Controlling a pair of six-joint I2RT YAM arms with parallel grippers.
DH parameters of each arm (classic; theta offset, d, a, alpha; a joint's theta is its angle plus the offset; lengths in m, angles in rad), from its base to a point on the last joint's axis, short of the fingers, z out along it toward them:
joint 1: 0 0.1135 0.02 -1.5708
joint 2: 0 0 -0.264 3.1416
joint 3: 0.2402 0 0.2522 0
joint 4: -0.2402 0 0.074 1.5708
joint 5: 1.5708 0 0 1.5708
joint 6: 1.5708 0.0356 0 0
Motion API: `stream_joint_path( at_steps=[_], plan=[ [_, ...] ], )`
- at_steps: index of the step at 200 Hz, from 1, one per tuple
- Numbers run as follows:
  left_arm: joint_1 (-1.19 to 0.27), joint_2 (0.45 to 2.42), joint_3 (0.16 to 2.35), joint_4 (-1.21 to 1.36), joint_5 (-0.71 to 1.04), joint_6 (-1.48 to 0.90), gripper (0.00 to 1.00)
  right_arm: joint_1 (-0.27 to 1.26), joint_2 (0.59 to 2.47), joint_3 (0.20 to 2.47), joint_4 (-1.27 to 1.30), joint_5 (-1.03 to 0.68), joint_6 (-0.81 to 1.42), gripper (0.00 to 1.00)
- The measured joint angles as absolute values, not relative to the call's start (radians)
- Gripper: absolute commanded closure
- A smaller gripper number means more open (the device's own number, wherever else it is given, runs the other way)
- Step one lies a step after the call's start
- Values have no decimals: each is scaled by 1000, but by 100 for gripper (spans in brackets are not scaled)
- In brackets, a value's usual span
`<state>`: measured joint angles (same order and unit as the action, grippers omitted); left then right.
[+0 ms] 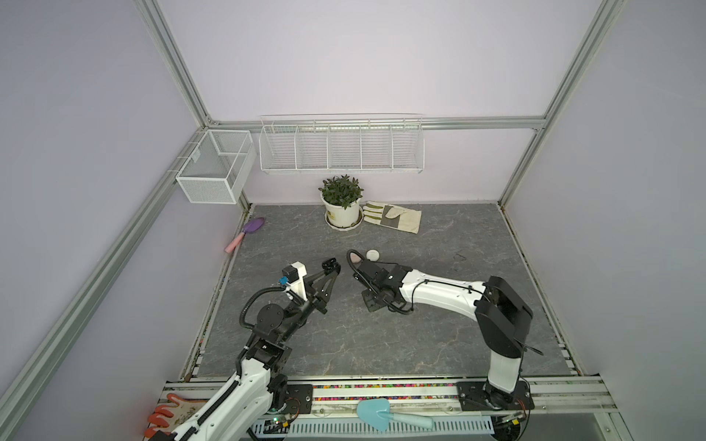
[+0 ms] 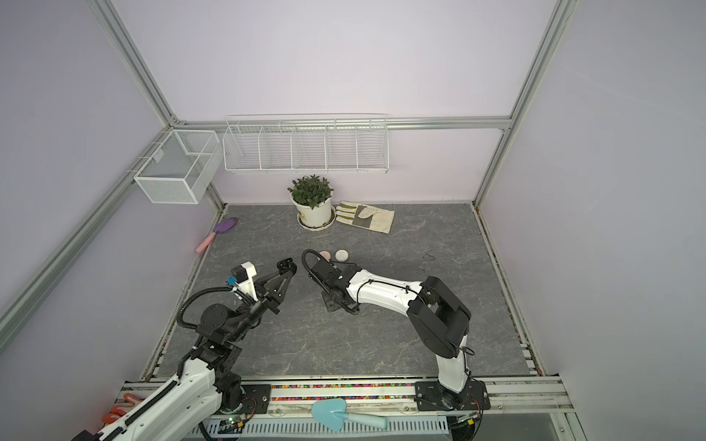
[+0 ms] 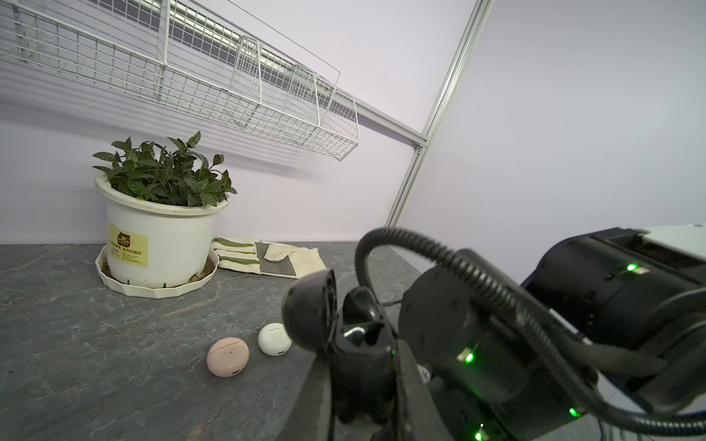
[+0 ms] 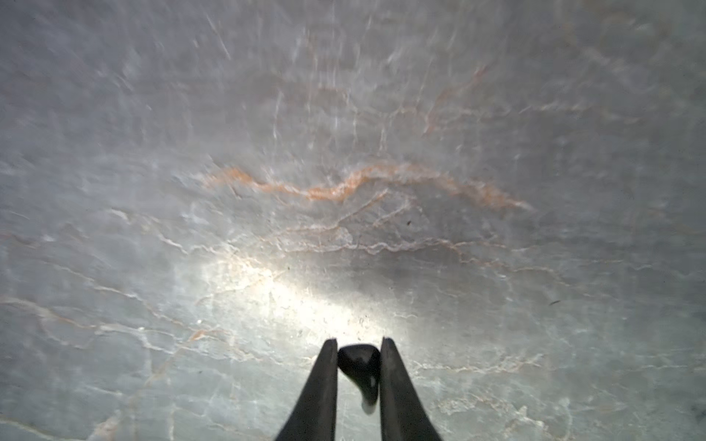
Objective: Insert the wireless bluetooth earbuds into the charging case
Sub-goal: 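Raise the earbud over the case with the right gripper while the left lifts the case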
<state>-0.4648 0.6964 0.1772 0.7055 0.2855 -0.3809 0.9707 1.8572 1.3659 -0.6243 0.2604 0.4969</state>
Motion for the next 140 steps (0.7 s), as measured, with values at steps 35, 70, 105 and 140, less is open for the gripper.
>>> stream_joint_path(
  at_steps=[35,70,105,140],
  plan=[
    [-465,754,192,772,304,-388,100,946,1758,1366,-600,294,470,81],
    [-465,836,223,852,335,-388,100,937,1647,1367,-575,310,432,80],
    [-465,904,249,933,381,-387,100,929,1533,1369,-548,318,390,79],
    [-465,986,278,1024,437,-383,100,926,1470,1431,-522,295,362,79]
  ],
)
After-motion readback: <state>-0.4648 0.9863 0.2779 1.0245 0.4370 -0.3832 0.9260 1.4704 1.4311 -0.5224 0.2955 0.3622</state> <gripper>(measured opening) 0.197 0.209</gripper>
